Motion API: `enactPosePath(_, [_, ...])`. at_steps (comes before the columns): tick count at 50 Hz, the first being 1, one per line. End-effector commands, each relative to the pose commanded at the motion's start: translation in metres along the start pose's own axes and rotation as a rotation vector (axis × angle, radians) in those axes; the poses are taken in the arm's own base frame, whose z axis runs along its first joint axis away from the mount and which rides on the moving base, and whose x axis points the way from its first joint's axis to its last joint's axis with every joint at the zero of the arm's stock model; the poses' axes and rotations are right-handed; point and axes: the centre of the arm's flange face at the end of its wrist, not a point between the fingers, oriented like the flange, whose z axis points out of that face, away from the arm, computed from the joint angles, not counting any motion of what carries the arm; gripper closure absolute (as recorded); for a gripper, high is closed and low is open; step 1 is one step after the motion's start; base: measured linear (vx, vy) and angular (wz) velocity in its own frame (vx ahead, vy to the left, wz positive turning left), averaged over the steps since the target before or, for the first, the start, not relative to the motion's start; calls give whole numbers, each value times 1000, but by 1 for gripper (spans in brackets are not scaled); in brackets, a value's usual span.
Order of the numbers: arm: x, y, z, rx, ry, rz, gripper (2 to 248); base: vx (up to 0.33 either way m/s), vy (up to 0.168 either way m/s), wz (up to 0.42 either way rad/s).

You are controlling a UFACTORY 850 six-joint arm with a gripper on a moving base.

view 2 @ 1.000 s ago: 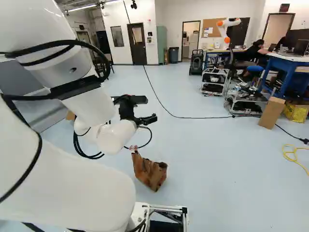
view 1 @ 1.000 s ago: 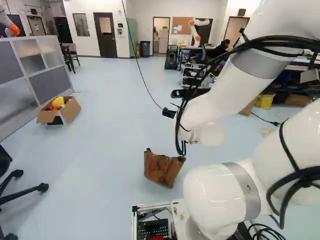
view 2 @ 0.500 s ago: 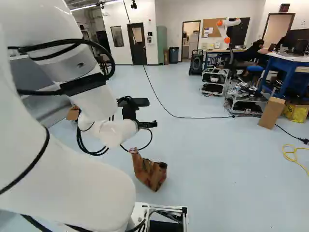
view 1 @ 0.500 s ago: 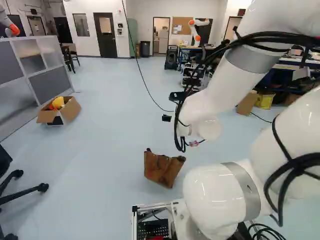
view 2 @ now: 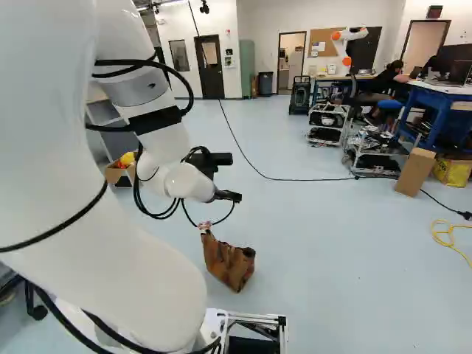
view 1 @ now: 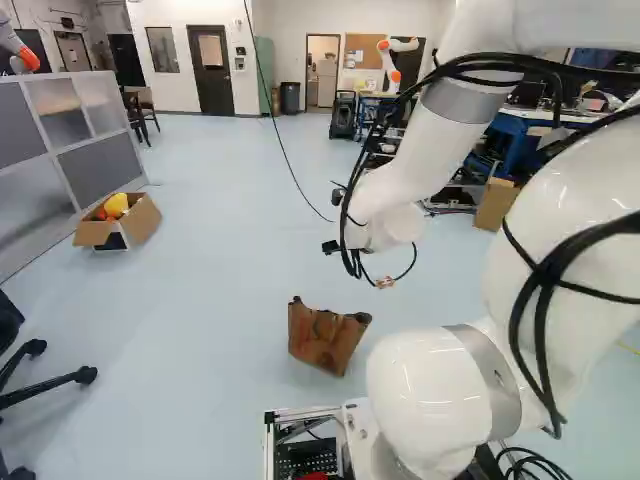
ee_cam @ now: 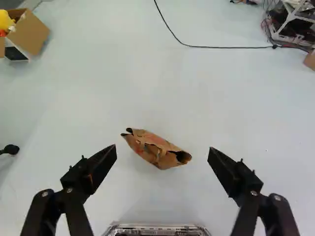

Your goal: Pick up the grocery bag from the ground

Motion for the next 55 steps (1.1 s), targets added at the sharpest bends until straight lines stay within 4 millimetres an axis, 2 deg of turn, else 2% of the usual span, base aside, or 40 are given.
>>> enactPosePath(20, [12,0,23,0,-245,0,3,0,0,0])
enactPosePath(36, [27,0,40,0,-343,0,3,0,0,0])
enactPosePath(55, [40,0,103,0,-453,0,3,0,0,0])
